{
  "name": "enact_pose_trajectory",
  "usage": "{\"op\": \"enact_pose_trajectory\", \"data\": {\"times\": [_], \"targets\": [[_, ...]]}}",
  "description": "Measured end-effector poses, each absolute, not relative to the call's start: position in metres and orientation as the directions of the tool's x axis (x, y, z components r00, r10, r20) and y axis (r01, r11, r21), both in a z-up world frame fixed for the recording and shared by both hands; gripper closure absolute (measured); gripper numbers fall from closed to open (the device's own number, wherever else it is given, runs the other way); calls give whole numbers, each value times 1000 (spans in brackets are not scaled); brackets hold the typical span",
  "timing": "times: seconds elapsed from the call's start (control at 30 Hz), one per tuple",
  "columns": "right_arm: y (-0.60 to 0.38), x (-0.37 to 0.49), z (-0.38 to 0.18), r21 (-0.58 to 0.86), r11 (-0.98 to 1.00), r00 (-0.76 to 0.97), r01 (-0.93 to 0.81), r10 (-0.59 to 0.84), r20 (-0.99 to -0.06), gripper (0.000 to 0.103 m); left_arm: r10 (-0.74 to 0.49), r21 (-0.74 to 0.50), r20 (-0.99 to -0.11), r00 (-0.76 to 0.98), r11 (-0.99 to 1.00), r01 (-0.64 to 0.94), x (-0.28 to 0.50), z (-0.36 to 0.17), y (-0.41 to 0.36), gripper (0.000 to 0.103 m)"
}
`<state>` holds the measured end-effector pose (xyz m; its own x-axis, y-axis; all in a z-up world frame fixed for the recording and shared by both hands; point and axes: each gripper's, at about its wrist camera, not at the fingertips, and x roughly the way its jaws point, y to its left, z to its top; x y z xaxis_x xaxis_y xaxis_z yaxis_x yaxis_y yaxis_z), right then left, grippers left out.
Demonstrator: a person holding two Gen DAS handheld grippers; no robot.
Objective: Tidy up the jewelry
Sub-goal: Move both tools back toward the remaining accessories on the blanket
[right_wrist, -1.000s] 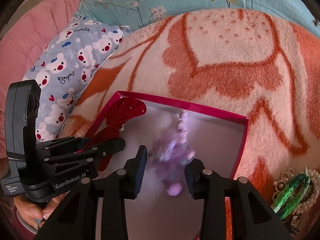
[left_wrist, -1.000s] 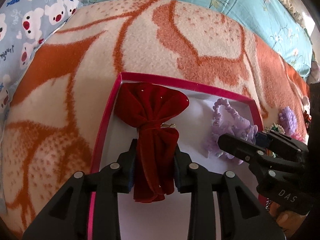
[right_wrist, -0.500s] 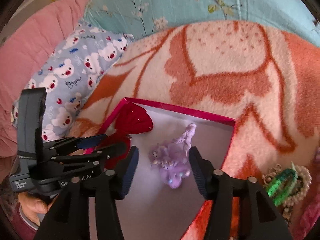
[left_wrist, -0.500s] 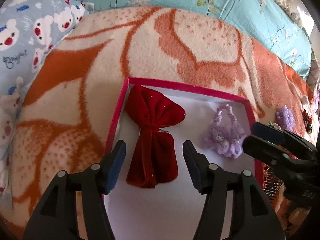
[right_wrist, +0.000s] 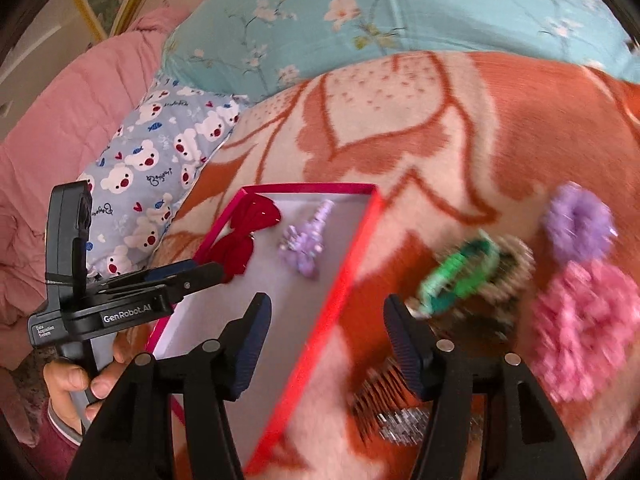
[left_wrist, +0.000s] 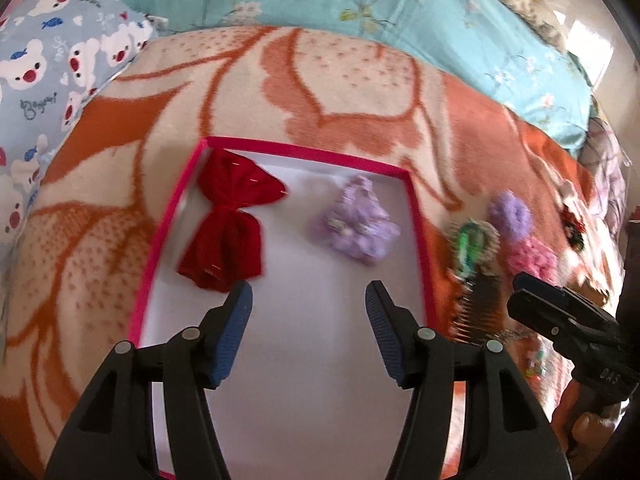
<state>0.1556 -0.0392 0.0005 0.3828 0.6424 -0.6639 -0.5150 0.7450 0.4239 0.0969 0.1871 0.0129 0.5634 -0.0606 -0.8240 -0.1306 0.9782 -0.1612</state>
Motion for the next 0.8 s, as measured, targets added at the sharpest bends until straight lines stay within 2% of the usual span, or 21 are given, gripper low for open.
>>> {"op": "enact_pose_trajectory", "data": {"times": [0.2, 0.3, 0.8], "targets": [[-82, 140, 3, 412, 779, 421, -473, 610, -671, 40, -120, -187, -824, 554, 980, -65, 86, 15, 148, 45], [-104, 132, 4, 408, 798, 442, -444, 591, -675, 39, -138, -192, -822, 552, 981, -40, 82, 16, 131, 40], [-217, 93, 10, 382, 882, 558, -277, 471, -683, 35, -257, -237, -829, 497, 966, 104, 91, 12, 48, 40]]}}
